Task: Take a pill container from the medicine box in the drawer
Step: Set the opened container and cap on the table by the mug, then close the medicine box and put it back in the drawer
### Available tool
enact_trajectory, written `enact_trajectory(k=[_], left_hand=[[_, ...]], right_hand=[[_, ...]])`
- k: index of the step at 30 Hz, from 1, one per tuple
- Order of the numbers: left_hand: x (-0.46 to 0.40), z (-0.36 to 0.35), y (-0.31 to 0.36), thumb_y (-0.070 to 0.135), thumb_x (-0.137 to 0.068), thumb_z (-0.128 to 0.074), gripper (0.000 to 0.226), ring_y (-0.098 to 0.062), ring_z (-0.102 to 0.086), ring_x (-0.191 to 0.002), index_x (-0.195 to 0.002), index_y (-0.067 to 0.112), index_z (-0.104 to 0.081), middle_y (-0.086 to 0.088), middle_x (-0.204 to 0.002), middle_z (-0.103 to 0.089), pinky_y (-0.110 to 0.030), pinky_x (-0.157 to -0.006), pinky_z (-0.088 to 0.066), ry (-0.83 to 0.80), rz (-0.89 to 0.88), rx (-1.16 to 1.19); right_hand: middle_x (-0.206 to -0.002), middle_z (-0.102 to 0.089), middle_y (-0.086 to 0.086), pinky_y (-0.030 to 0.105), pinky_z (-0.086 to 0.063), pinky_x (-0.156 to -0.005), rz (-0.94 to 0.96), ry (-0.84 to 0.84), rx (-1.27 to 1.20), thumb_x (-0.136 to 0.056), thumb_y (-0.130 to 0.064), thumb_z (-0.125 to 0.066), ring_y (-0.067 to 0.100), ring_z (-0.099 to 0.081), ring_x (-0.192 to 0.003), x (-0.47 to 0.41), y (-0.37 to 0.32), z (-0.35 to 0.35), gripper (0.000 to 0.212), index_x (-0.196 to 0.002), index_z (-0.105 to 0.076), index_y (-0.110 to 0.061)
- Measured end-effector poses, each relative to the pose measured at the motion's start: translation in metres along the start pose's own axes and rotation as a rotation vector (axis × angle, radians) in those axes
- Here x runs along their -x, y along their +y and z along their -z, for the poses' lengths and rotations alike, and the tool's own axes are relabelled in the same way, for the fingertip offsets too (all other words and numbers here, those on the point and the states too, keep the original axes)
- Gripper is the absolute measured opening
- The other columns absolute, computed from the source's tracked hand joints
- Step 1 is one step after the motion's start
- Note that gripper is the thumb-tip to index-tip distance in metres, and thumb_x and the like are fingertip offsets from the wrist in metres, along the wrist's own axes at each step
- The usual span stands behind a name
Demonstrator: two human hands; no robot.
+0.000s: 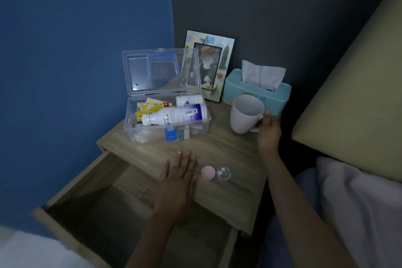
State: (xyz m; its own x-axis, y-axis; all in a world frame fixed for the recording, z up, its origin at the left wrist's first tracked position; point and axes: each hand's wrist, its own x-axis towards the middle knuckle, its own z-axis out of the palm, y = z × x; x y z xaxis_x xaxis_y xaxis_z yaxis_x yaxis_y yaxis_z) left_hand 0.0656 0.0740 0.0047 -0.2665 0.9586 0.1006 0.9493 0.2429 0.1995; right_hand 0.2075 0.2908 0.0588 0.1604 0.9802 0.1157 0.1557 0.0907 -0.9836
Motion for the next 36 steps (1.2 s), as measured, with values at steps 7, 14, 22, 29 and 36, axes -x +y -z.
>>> enact_trajectory(k=[7,14,22,29,36], left_hand=[[0.001,-0.003,0.0,0.04,-0.096,-0.01,0.059,-0.02,-0.013,-0.149,-0.151,0.023,-0.023,0.003,-0.16,-0.017,-0.042,-0.119,-0.012,-0.017,0.024,0.012],[0.001,-0.005,-0.002,0.037,-0.101,-0.02,0.054,-0.018,-0.003,-0.15,-0.153,0.025,-0.012,0.005,-0.162,-0.006,-0.04,-0.121,-0.006,-0.04,0.029,0.006],[0.002,-0.006,-0.002,0.04,-0.099,-0.014,0.056,-0.02,-0.006,-0.15,-0.153,0.024,-0.015,0.003,-0.162,-0.007,-0.042,-0.121,-0.006,-0.026,0.02,0.018],[0.001,0.038,-0.005,0.038,-0.097,-0.033,0.051,-0.02,-0.031,-0.142,-0.141,0.015,-0.044,-0.007,-0.151,-0.04,-0.037,-0.114,-0.028,0.389,0.071,0.332],[-0.048,0.087,-0.054,0.042,-0.1,-0.026,0.057,-0.025,-0.012,-0.149,-0.148,0.012,-0.033,-0.011,-0.159,-0.022,-0.043,-0.12,-0.009,0.445,0.405,0.283]], right_hand=[[-0.076,-0.058,0.001,0.016,-0.042,-0.065,0.025,-0.056,-0.021,-0.101,-0.029,-0.04,0.01,-0.053,-0.072,0.052,0.008,0.035,0.037,-0.092,-0.06,0.001],[-0.073,-0.054,-0.001,0.003,-0.037,-0.055,0.008,-0.103,-0.023,-0.101,-0.025,-0.038,0.004,-0.05,-0.068,0.073,0.013,0.047,0.03,-0.087,-0.055,-0.005],[-0.075,-0.057,-0.005,0.004,-0.041,-0.059,-0.002,-0.128,-0.007,-0.101,-0.028,-0.04,0.006,-0.053,-0.072,0.075,0.009,0.05,0.029,-0.088,-0.056,-0.008],[-0.102,-0.059,0.005,0.025,-0.041,-0.074,0.281,-0.024,0.074,-0.099,-0.033,-0.041,0.014,-0.056,-0.091,0.076,-0.032,0.046,0.027,-0.11,-0.049,-0.009],[-0.082,-0.053,-0.012,0.018,-0.041,-0.069,0.192,-0.392,0.009,-0.098,-0.036,-0.037,-0.002,-0.053,-0.077,0.034,-0.106,-0.084,0.022,-0.094,-0.051,-0.02]])
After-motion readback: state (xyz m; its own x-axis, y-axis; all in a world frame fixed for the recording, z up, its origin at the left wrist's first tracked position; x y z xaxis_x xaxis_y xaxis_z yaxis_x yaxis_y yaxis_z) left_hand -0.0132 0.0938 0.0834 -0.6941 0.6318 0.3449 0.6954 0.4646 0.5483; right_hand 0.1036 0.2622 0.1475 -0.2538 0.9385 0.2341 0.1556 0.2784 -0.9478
